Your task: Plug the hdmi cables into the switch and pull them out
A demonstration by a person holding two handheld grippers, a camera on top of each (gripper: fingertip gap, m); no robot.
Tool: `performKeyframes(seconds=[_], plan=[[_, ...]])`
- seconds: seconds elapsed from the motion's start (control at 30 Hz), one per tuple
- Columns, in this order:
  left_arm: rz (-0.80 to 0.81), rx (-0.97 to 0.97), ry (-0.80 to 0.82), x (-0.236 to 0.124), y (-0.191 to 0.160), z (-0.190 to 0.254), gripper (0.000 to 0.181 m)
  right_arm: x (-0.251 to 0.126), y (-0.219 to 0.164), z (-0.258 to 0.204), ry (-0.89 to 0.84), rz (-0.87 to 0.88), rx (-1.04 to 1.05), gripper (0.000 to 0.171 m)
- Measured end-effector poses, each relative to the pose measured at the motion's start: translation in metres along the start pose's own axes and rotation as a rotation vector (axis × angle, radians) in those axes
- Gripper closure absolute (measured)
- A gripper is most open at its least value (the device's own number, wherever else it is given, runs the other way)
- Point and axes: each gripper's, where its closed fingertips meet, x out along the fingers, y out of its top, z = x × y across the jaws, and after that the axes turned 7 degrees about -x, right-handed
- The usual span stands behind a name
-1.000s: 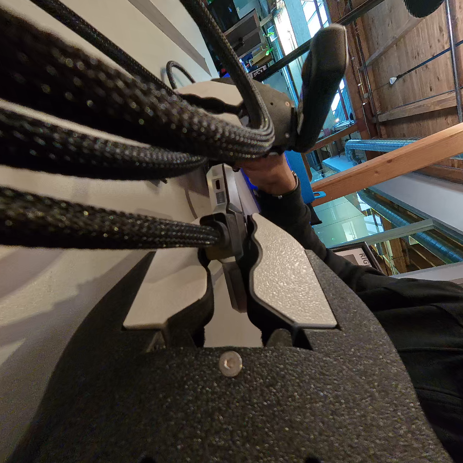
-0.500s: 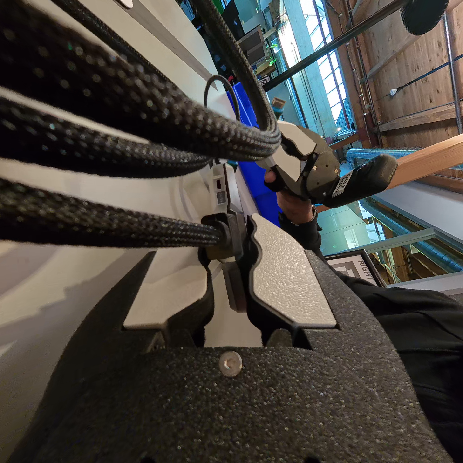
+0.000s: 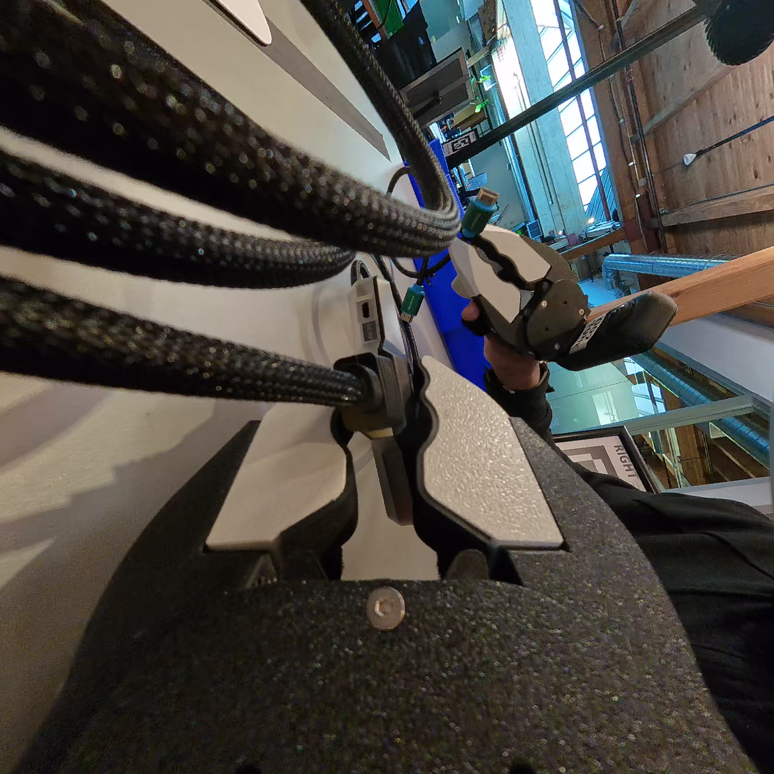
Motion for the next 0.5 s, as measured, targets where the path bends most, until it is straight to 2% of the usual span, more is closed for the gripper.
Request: performKeyframes(seconds=[0.27,0.5], plan=[[0.000,0.008,-0.004,-0.010,0.007,-0.003,0.155,-0.004,-0.025,0.035,-0.160,-0.090,-0.017,0.165],[0.084,0.003,0.004,-0.021,0.023,-0.008,0.155,-0.002,-0.029,0.029,-0.129,-0.100,-0.024,0.165]])
